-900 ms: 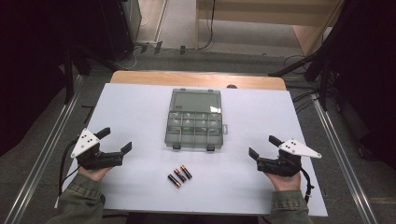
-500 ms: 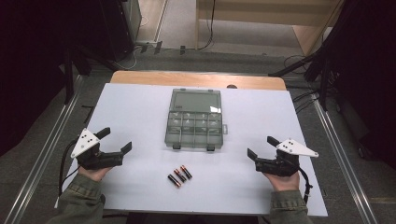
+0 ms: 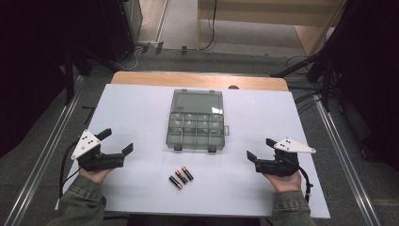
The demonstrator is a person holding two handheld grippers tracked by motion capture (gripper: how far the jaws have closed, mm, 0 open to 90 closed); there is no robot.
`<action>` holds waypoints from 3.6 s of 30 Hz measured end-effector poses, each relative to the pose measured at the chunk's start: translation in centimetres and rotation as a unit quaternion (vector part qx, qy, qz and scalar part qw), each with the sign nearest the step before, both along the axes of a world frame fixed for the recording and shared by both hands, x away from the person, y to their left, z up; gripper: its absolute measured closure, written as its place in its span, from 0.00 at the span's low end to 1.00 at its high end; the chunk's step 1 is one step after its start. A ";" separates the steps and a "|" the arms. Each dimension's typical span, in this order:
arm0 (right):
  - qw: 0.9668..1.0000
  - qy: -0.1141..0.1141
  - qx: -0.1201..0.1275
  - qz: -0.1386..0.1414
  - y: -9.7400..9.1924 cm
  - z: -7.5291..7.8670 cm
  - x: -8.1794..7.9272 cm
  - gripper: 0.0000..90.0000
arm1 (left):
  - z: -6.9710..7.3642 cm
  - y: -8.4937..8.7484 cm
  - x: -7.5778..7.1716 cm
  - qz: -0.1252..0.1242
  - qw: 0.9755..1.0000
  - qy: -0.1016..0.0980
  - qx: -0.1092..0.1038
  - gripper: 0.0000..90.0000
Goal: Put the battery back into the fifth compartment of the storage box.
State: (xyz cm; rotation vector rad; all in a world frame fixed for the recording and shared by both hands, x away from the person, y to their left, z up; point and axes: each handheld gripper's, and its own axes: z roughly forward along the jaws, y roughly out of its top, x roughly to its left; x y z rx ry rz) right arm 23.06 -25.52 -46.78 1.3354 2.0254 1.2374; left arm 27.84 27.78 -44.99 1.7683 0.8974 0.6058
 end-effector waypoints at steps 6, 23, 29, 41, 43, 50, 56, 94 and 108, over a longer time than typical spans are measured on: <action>0.997 0.063 -0.025 0.022 0.3 0.0 0.8 0.15 | 0.0 0.0 0.0 0.001 1.000 0.002 0.001 0.04; 0.982 0.157 -0.094 0.054 1.9 0.0 1.8 0.15 | 0.0 0.0 0.0 0.001 1.000 0.002 0.002 0.04; 0.977 0.168 -0.115 0.067 3.2 0.2 1.8 0.15 | -0.1 0.0 0.0 0.000 1.000 0.002 0.002 0.04; 0.971 0.171 -0.141 0.089 6.6 0.4 2.0 0.15 | -0.1 -0.1 0.1 -0.001 1.000 0.001 0.006 0.04; 0.970 0.173 -0.144 0.095 7.3 0.3 2.1 0.15 | -0.1 -0.1 0.1 -0.003 1.000 0.001 0.005 0.04; 0.966 0.181 -0.150 0.103 9.3 0.4 2.0 0.15 | -0.2 0.0 0.2 -0.004 1.000 0.003 0.001 0.04; 0.965 0.186 -0.150 0.108 10.8 0.6 2.1 0.15 | -0.2 0.0 0.3 0.000 1.000 0.003 0.002 0.04; 0.934 0.234 -0.213 0.164 22.1 -0.8 4.1 0.37 | -0.3 0.0 0.8 -0.001 1.000 0.005 -0.019 0.04; 0.924 0.249 -0.225 0.182 22.8 -1.1 3.9 0.85 | -0.2 0.1 0.7 0.001 1.000 -0.001 -0.016 0.04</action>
